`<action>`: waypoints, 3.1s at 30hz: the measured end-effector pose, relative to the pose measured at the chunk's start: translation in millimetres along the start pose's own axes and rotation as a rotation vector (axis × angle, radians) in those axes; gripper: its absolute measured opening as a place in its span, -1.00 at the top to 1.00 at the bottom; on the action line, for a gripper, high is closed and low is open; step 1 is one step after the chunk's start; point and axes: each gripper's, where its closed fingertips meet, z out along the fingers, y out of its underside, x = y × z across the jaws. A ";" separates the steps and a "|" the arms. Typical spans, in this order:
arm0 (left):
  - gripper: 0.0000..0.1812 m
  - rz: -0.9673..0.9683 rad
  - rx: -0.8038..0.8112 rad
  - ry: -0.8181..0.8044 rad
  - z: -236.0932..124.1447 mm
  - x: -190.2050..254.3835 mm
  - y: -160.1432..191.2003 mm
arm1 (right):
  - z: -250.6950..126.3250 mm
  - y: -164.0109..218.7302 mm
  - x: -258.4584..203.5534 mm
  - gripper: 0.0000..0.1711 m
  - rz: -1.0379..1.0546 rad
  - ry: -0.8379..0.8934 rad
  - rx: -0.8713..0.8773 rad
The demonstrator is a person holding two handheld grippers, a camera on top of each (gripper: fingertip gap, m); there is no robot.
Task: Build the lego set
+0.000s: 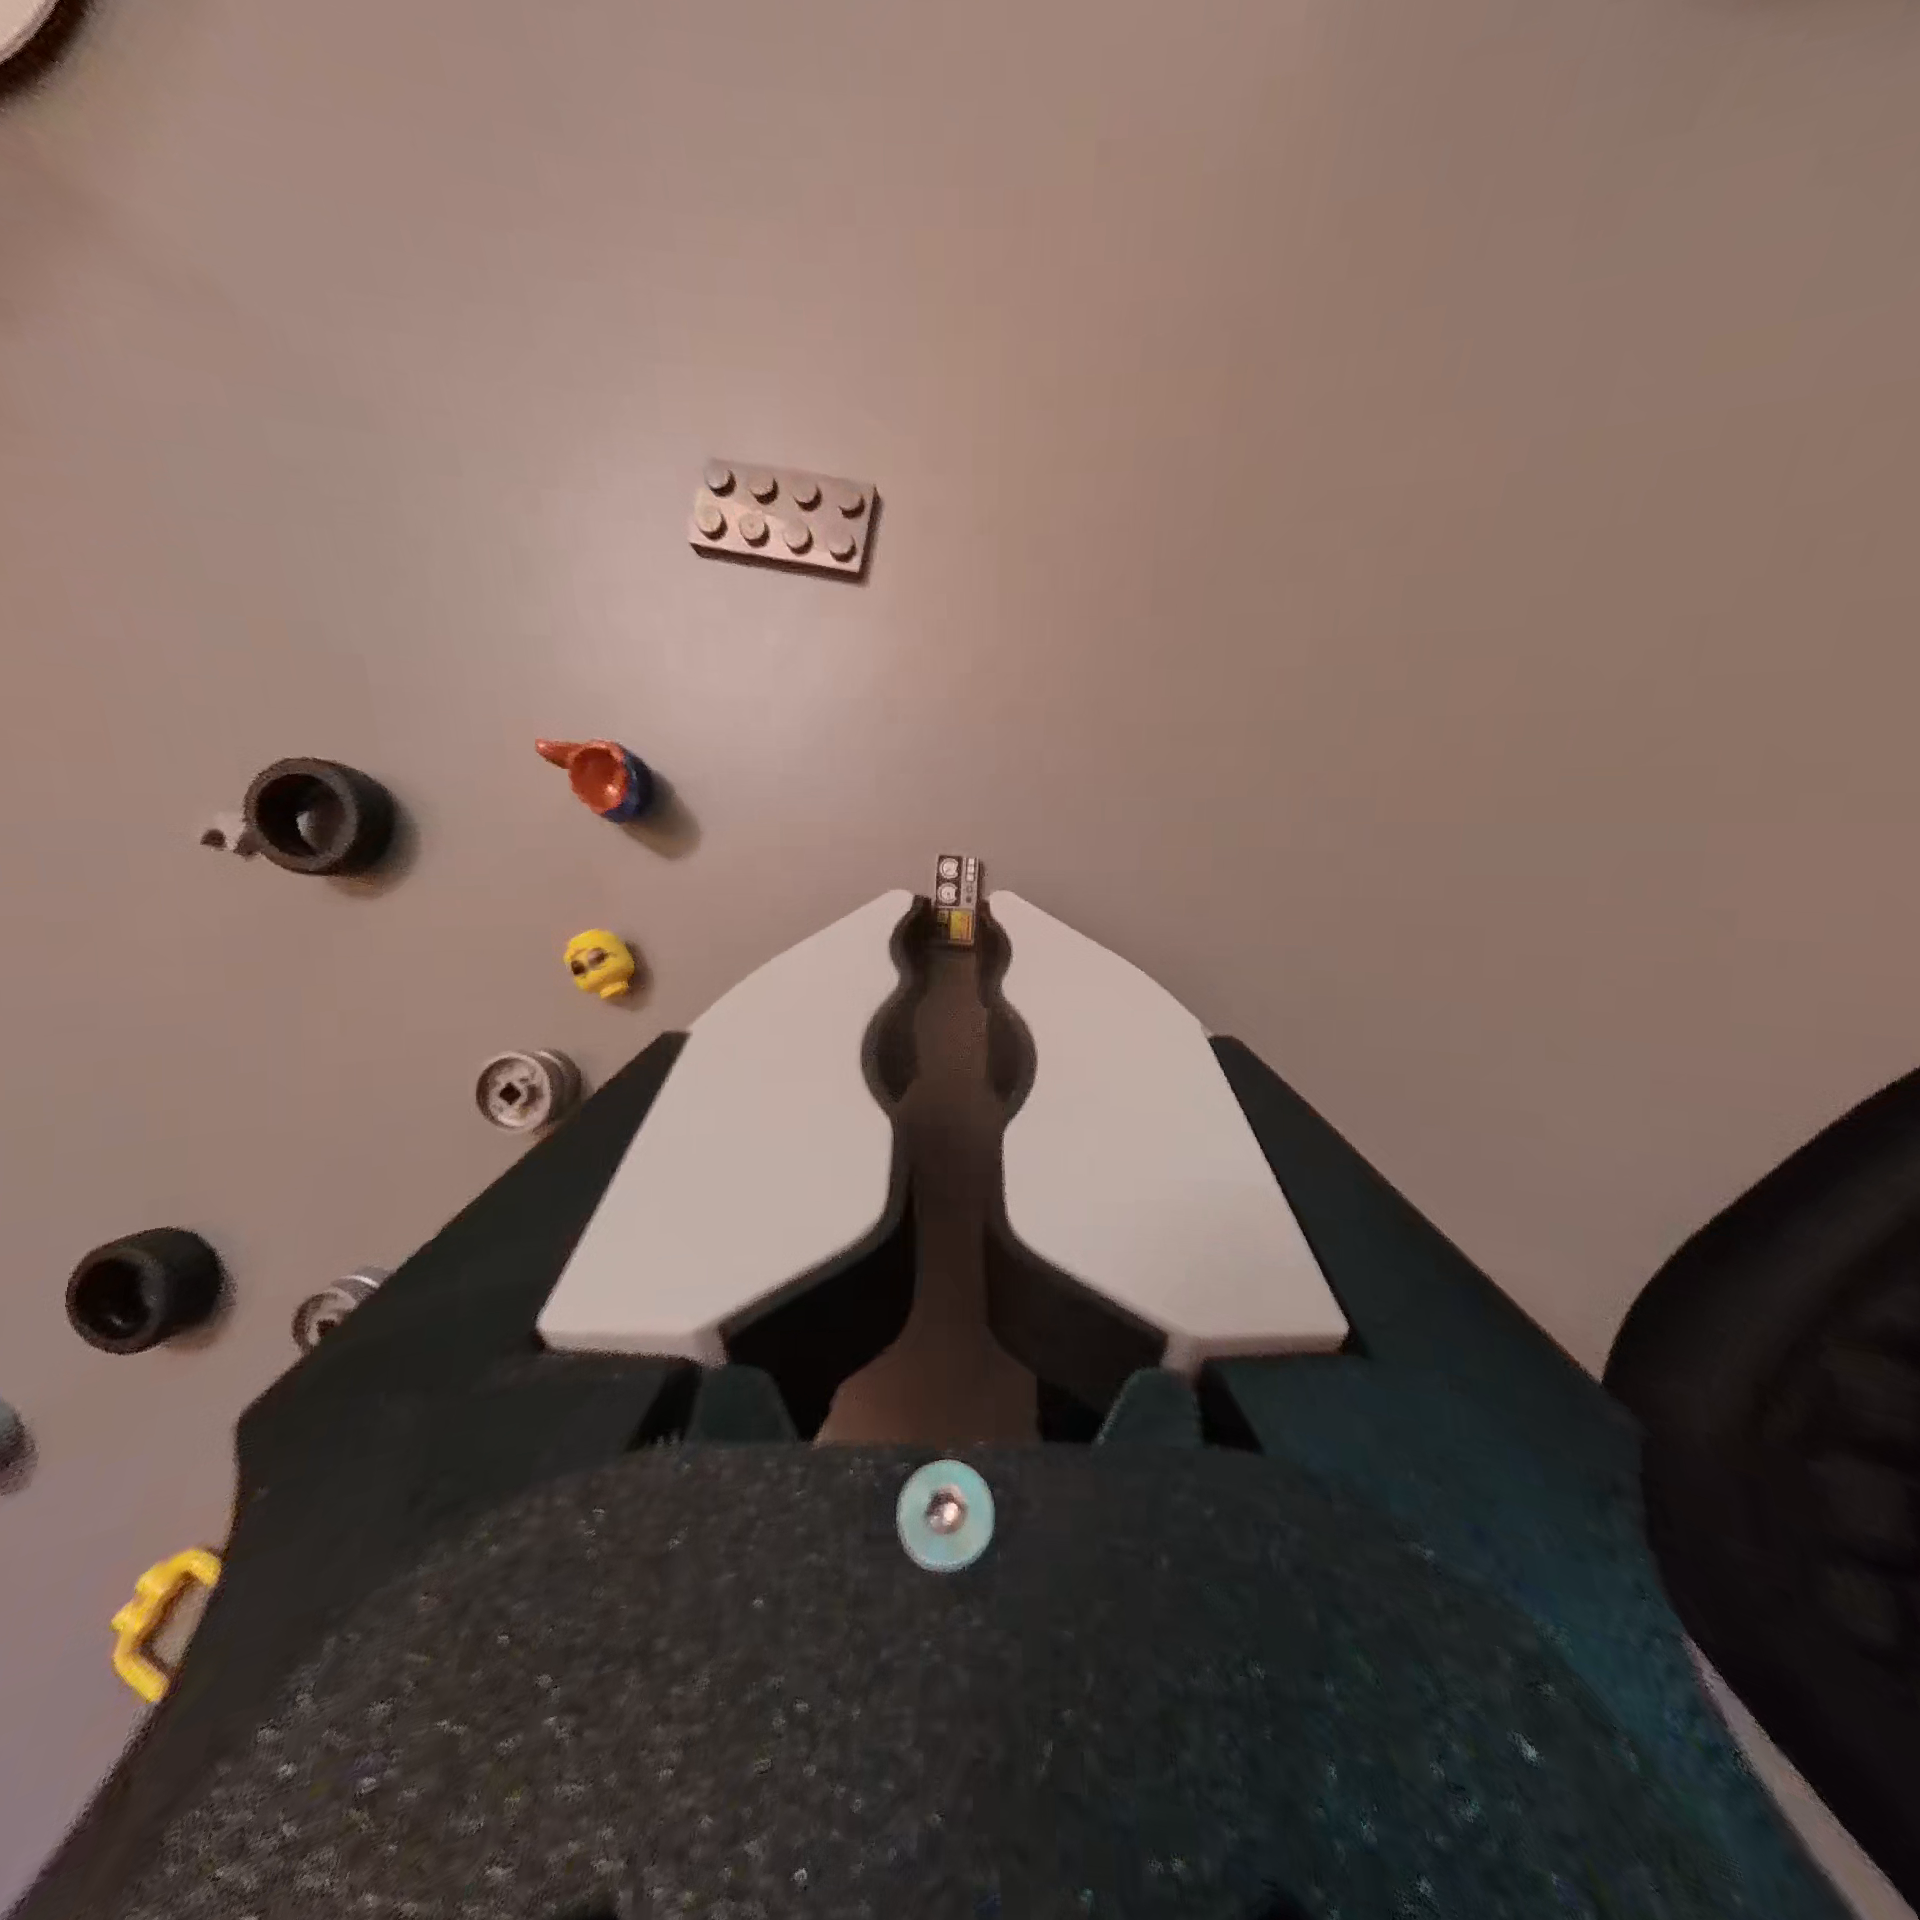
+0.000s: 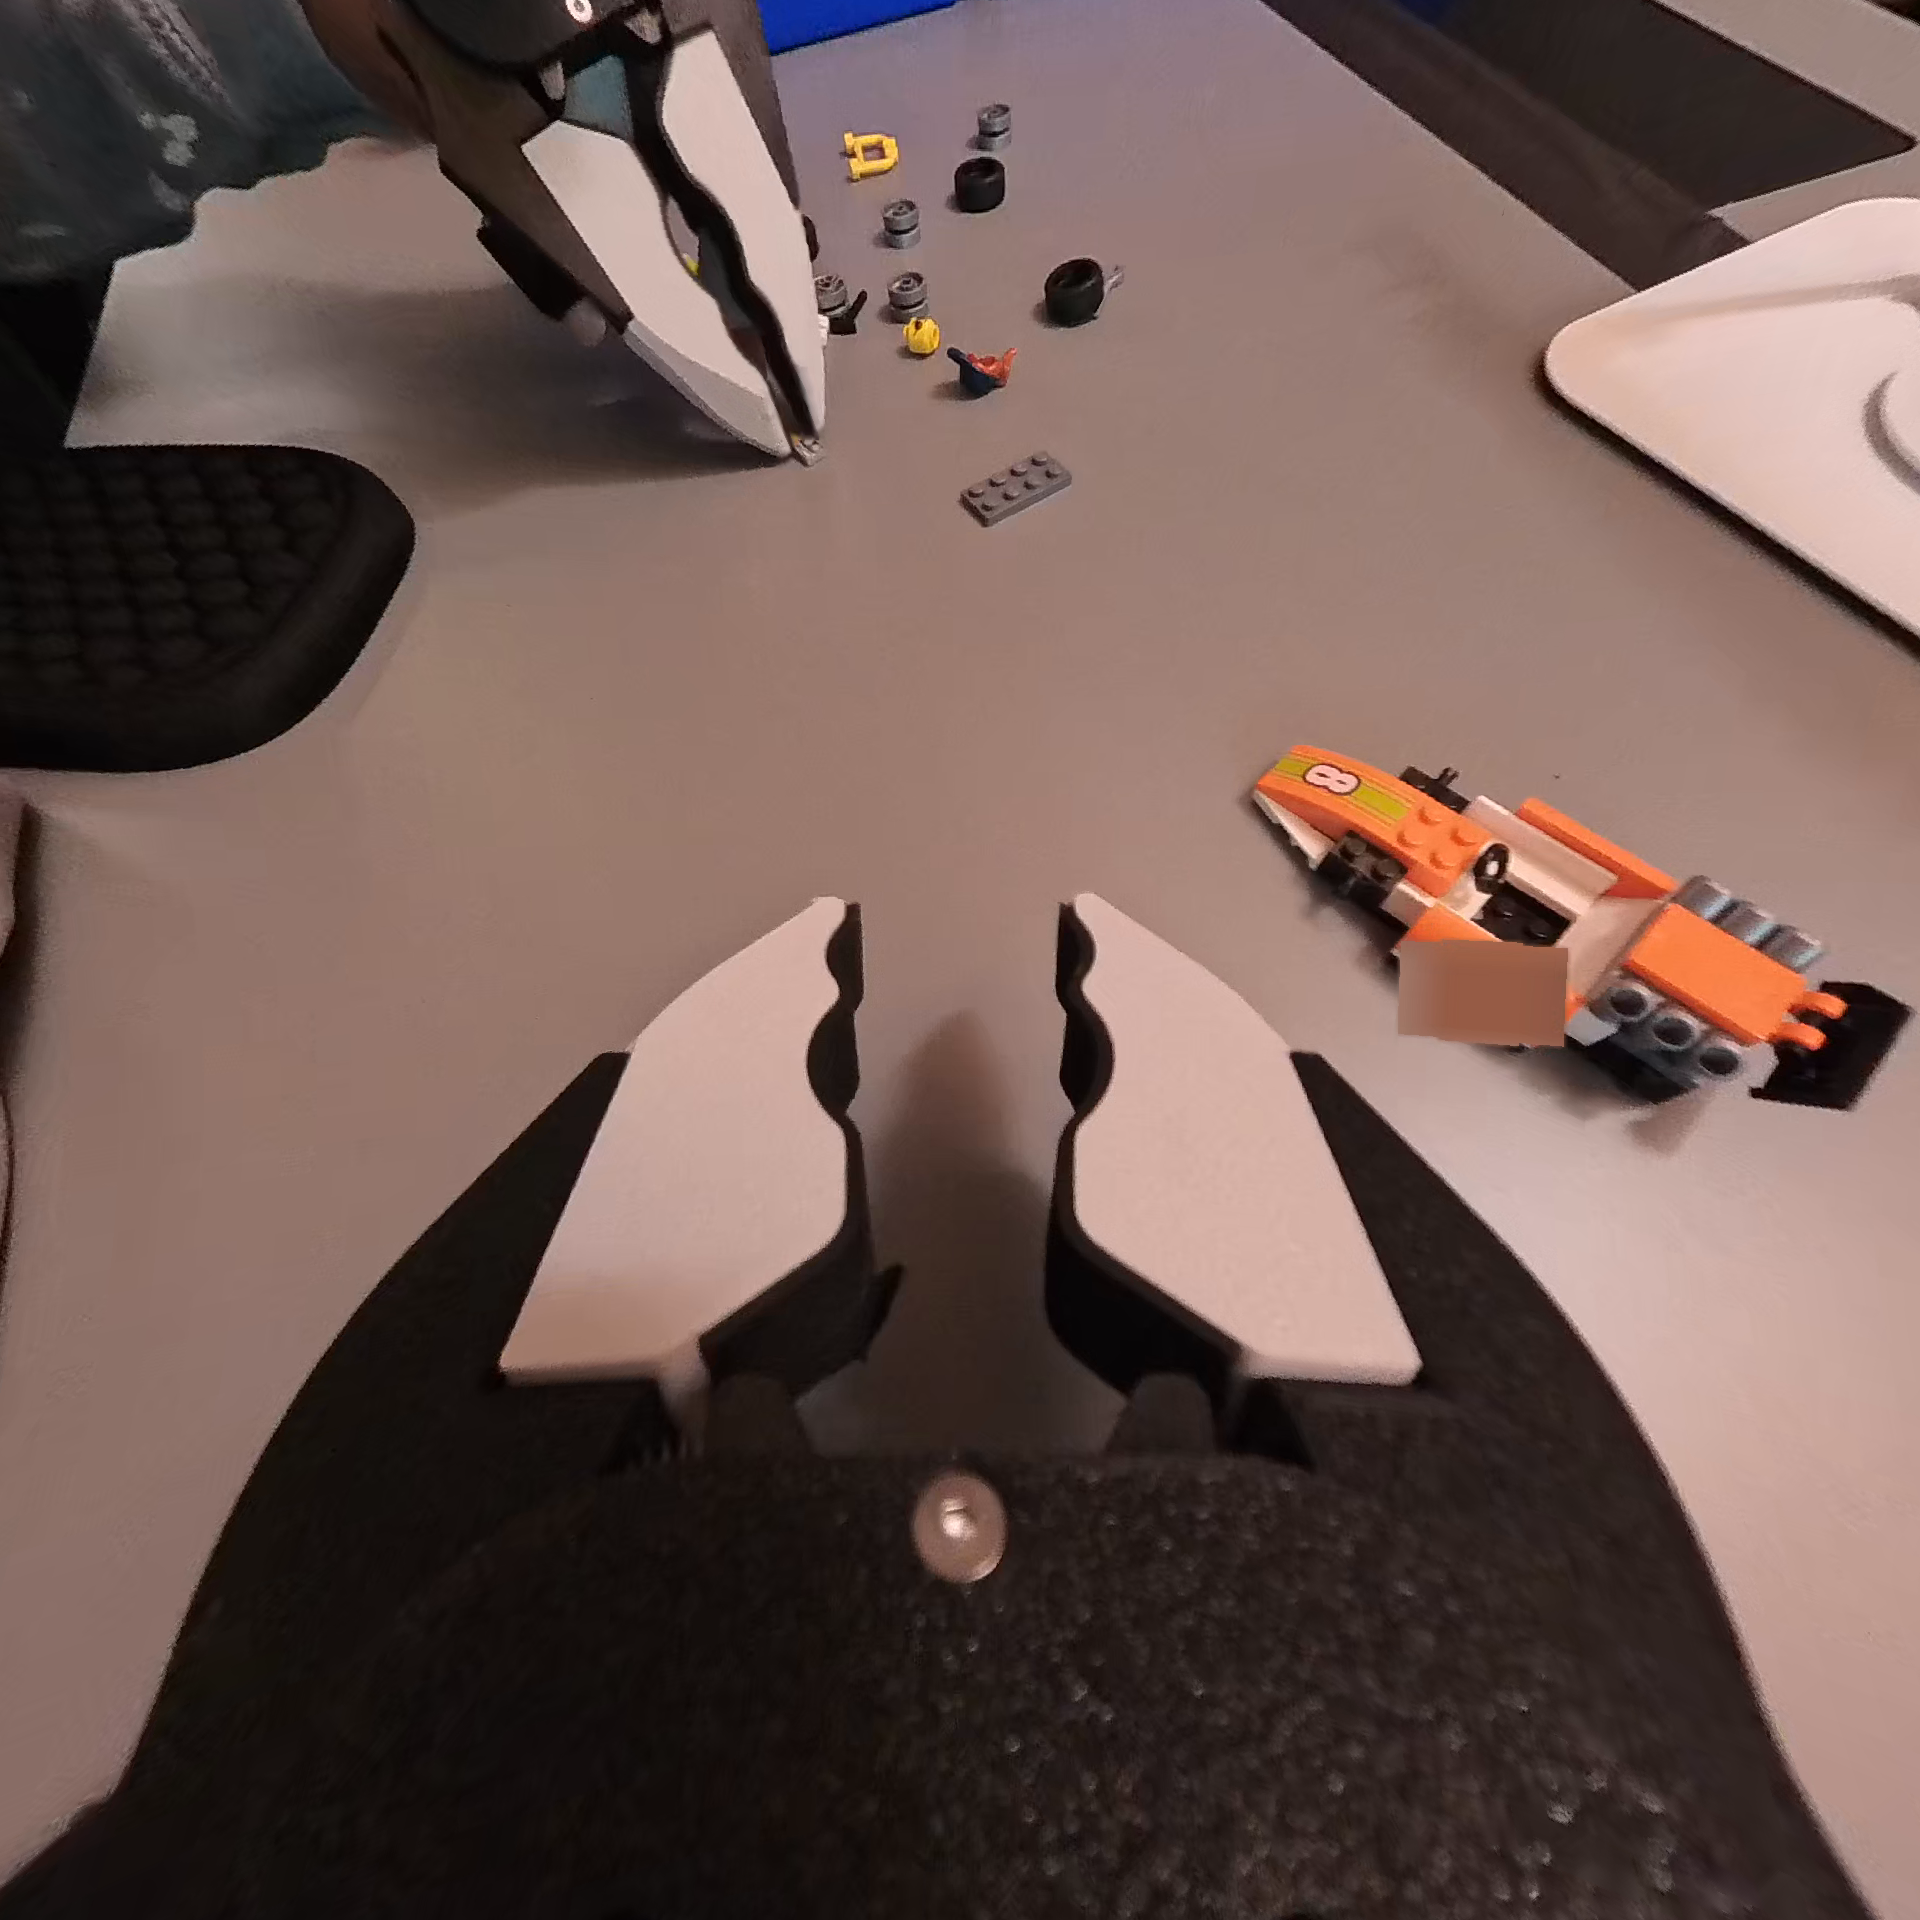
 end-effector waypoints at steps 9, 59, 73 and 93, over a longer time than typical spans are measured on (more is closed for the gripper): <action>0.92 0.130 0.187 0.045 21.7 47.9 -85.8 | -9.8 -0.4 -6.2 0.58 -0.037 0.047 0.013; 0.90 0.115 0.572 0.424 38.5 149.9 -203.9 | -48.6 -5.2 -37.1 0.97 -0.166 -0.335 -0.221; 0.97 -0.116 0.656 0.543 27.8 131.0 -212.9 | -43.6 -24.3 -27.7 0.96 -0.149 -0.357 -0.143; 0.97 -0.523 0.686 0.776 28.6 111.7 -218.5 | -30.9 -30.9 -5.0 0.68 -0.696 0.355 0.011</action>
